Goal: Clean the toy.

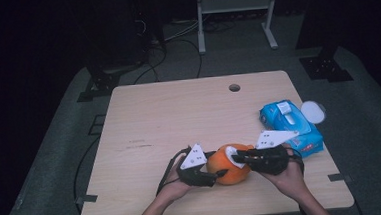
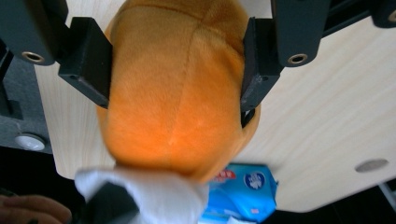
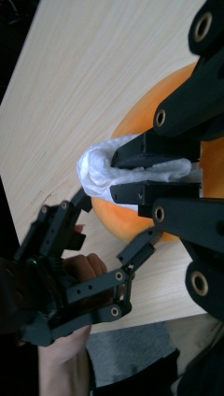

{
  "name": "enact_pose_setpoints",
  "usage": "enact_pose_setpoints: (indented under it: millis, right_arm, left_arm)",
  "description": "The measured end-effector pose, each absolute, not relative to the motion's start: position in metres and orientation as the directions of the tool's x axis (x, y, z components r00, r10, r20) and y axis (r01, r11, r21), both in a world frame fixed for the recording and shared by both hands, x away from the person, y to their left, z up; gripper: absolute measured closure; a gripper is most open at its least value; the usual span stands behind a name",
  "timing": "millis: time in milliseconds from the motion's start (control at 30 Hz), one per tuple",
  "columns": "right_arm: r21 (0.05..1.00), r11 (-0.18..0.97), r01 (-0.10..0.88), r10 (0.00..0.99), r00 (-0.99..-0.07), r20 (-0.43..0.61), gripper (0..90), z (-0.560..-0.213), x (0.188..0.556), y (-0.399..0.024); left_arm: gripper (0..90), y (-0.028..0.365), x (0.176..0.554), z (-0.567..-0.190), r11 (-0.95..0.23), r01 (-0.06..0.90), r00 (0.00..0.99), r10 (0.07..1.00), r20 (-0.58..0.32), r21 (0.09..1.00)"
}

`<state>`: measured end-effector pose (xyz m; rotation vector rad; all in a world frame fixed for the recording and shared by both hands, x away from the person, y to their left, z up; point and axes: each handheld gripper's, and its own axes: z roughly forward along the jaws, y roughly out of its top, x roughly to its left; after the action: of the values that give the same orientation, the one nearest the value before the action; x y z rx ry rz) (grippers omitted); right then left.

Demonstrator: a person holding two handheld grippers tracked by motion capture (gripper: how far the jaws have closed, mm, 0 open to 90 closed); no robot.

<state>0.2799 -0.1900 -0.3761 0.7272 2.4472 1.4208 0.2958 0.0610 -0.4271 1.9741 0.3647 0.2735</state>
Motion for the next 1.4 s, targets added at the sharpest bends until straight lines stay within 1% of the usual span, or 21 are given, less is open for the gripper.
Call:
enact_pose_setpoints:
  millis: [67,133,300,333,367,467,500,567,667,700,800,933,1000,1067,1100,1167,1200,1267,1300,1367,1400]
  right_arm:
    - [0.86,0.418,0.294,0.518,-0.854,0.039,80.9,-0.375,0.279,-0.188]
    - [0.862,0.397,0.314,0.519,-0.852,0.072,80.9,-0.378,0.283,-0.192]
    - [0.844,0.393,0.366,0.543,-0.833,0.108,80.9,-0.392,0.291,-0.202]
    - [0.845,0.386,0.37,0.551,-0.827,0.111,81.0,-0.393,0.293,-0.205]
    - [0.845,0.378,0.379,0.56,-0.82,0.118,80.9,-0.394,0.295,-0.209]
    - [0.847,0.351,0.398,0.569,-0.809,0.145,80.9,-0.395,0.298,-0.213]
    - [0.847,0.35,0.4,0.568,-0.81,0.148,81.0,-0.395,0.297,-0.212]
    - [0.852,0.356,0.385,0.571,-0.811,0.128,81.0,-0.393,0.294,-0.209]
    - [0.863,0.34,0.373,0.566,-0.814,0.128,81.1,-0.389,0.291,-0.208]
    - [0.878,0.315,0.361,0.553,-0.822,0.14,81.1,-0.382,0.289,-0.207]
    - [0.891,0.288,0.352,0.529,-0.834,0.158,81.0,-0.378,0.288,-0.208]
    - [0.869,0.305,0.389,0.544,-0.821,0.176,81.1,-0.388,0.294,-0.206]
    - [0.863,0.312,0.397,0.538,-0.823,0.184,81.1,-0.392,0.293,-0.201]
    - [0.874,0.322,0.365,0.531,-0.834,0.152,81.1,-0.386,0.289,-0.196]
    - [0.882,0.312,0.353,0.507,-0.847,0.16,81.1,-0.382,0.286,-0.194]
    - [0.886,0.335,0.321,0.498,-0.858,0.122,81.1,-0.378,0.282,-0.188]
    - [0.883,0.349,0.314,0.503,-0.858,0.106,81.1,-0.378,0.282,-0.187]
    - [0.879,0.338,0.335,0.512,-0.85,0.127,81.1,-0.381,0.284,-0.191]
    - [0.876,0.34,0.342,0.522,-0.843,0.127,81.1,-0.383,0.287,-0.194]
    - [0.872,0.332,0.361,0.557,-0.821,0.128,81.1,-0.387,0.292,-0.202]
    - [0.872,0.321,0.37,0.566,-0.813,0.137,81.1,-0.388,0.293,-0.205]
  left_arm:
    - [36.8,0.065,0.294,-0.421,-0.381,0.132,0.93,0.367,0.018,0.915]
    - [35.9,0.066,0.294,-0.421,-0.387,0.125,0.933,0.358,0.024,0.913]
    - [15.2,0.069,0.302,-0.428,-0.361,0.113,0.937,0.348,0.021,0.926]
    - [10.7,0.071,0.304,-0.432,-0.358,0.126,0.94,0.341,0.004,0.925]
    - [9.2,0.071,0.306,-0.435,-0.359,0.135,0.941,0.337,-0.007,0.923]
    - [9.4,0.066,0.307,-0.446,-0.386,0.125,0.949,0.315,0.003,0.914]
    - [12.4,0.064,0.305,-0.446,-0.388,0.108,0.948,0.317,0.022,0.915]
    - [23.3,0.063,0.302,-0.44,-0.394,0.113,0.943,0.332,0.027,0.912]
    - [27.9,0.066,0.301,-0.431,-0.388,0.124,0.941,0.338,0.015,0.913]
    - [27.9,0.071,0.3,-0.419,-0.364,0.134,0.946,0.325,-0.009,0.922]
    - [28.1,0.076,0.297,-0.41,-0.375,0.132,0.949,0.316,-0.007,0.918]
    - [30.0,0.074,0.301,-0.417,-0.437,0.171,0.938,0.348,-0.009,0.883]
    - [30.0,0.072,0.3,-0.419,-0.427,0.177,0.934,0.357,-0.014,0.887]
    - [29.9,0.069,0.299,-0.417,-0.428,0.173,0.932,0.363,-0.006,0.887]
    - [30.0,0.067,0.298,-0.418,-0.424,0.171,0.932,0.363,-0.007,0.89]
    - [30.0,0.066,0.296,-0.417,-0.431,0.149,0.939,0.344,0.009,0.89]
    - [29.5,0.067,0.296,-0.417,-0.437,0.139,0.943,0.332,0.016,0.889]
    - [26.5,0.07,0.297,-0.419,-0.414,0.133,0.95,0.313,0.004,0.901]
    - [24.3,0.071,0.297,-0.421,-0.408,0.109,0.954,0.3,0.021,0.906]
    - [19.8,0.071,0.299,-0.425,-0.423,0.078,0.95,0.305,0.061,0.903]
    - [19.9,0.069,0.301,-0.428,-0.421,0.089,0.948,0.313,0.053,0.903]
